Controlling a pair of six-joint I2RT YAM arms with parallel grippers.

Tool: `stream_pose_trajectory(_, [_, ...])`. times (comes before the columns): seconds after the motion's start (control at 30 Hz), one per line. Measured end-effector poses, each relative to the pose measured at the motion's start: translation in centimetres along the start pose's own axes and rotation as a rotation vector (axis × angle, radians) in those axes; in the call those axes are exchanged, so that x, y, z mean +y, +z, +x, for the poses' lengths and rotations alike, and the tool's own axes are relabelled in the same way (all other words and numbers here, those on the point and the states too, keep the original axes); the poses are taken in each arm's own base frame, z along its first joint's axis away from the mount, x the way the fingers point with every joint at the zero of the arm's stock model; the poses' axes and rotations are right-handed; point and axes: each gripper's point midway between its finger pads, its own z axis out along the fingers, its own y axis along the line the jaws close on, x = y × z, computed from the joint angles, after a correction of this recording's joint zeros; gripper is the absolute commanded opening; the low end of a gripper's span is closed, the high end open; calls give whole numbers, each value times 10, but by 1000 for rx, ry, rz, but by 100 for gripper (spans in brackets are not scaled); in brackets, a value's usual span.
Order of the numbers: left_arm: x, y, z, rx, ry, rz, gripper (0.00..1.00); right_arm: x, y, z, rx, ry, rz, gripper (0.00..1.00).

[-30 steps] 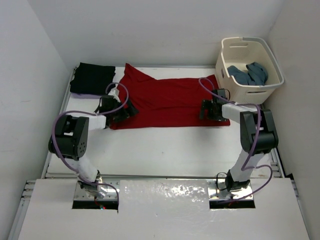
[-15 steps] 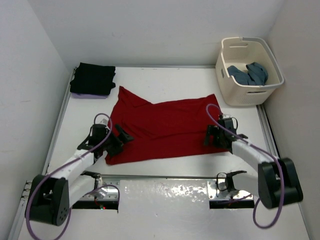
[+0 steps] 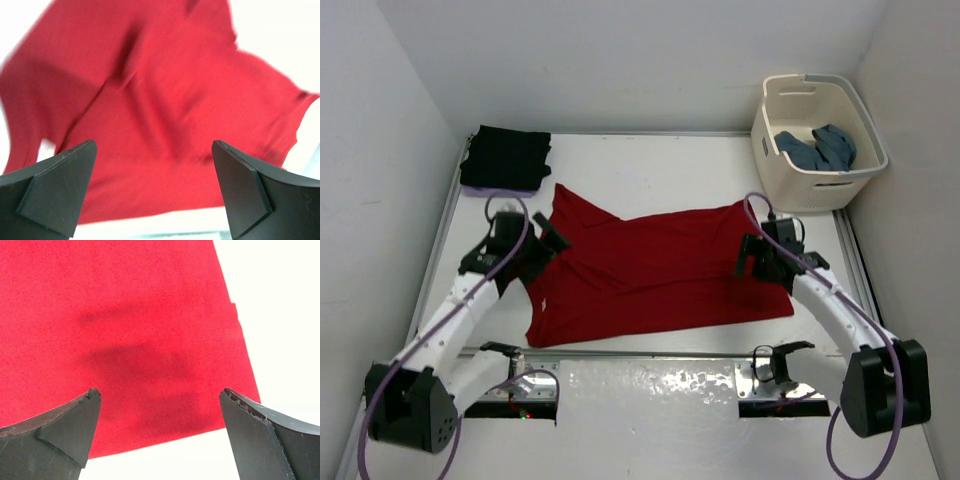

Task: Fold and stack the t-shirts
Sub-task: Fold the flattened tshirt in 1/3 of the way, then grap the side of the flattened tshirt furthest away from the robot with both arms

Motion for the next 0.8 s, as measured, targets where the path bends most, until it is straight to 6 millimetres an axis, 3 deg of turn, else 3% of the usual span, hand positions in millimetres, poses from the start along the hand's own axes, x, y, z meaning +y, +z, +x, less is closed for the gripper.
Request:
stream_pose_trajectory(0.13, [-53, 3, -63, -125, 65, 16, 100, 11, -10, -68, -130, 2, 22, 99])
stream_pose_trajectory(0.27, [-88, 40, -110, -163, 134, -34, 99, 15, -7, -115, -189, -13, 75, 99])
stream_pose_trajectory(0.33, [-99, 66, -131, -172, 162, -67, 94, 17, 2, -132, -189, -23, 105, 99])
stream_pose_trajectory(0.47, [-116, 119, -167, -181, 222, -142, 89, 23, 24, -156, -168, -47, 142, 99])
stream_pose_trajectory(0.6, [-129, 162, -198, -209, 263, -195, 82, 27, 51, -168, -128, -53, 160, 99])
stream_pose_trajectory(0.8, [-116, 196, -209, -203, 311, -292, 79, 32, 80, -189, -107, -53, 175, 99])
